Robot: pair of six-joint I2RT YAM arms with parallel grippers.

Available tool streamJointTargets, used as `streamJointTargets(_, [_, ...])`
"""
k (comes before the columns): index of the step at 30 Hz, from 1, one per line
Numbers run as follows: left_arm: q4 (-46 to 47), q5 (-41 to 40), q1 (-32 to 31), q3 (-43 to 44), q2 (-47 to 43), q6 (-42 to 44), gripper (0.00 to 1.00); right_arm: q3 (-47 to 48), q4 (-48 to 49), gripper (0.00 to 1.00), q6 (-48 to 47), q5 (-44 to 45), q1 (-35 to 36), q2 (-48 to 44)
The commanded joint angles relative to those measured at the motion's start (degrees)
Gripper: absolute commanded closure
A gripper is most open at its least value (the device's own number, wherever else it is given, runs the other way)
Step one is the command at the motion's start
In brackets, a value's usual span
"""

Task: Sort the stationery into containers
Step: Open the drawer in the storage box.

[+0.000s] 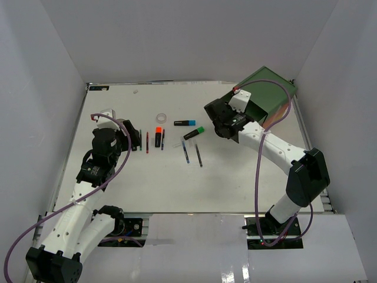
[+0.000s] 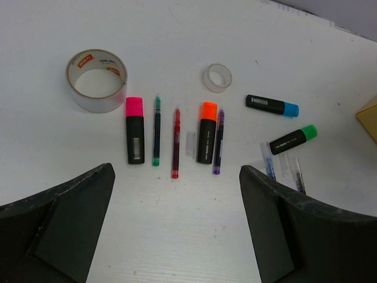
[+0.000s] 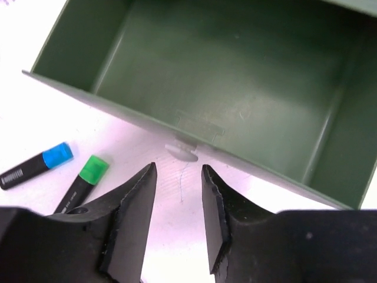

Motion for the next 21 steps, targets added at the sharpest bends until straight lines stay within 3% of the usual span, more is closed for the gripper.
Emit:
streamJointTargets(1, [0.85, 0.31, -0.05, -0.47, -0.79, -0.25, 0.02, -0.26, -1.02, 0.55, 1.30, 0.91, 0.82, -2.44])
streamJointTargets(10, [0.93, 0.31, -0.05, -0.55, -0.44, -0.25, 0.02, 1.23, 2.23, 0.37, -9.67, -2.86, 4.07, -5.26])
streamJointTargets(15, [0.93, 0.31, -0.05, -0.47, -0.35, -0.08, 0.02, 0.97, 9.61, 0.25, -27.40, -18.21, 6.09, -6.14])
streamJointTargets(16, [0.85, 0.40, -0.05, -0.47, -0.26, -0.08, 0.02, 0.79, 10.57, 0.23, -29.62, -23.90, 6.09, -6.14])
streamJointTargets(21, [0.85, 0.48, -0.05, -0.47, 0.35, -0.08, 0.02, -0.80, 16.03, 0.21, -35.52, -33.00, 6.01, -4.65])
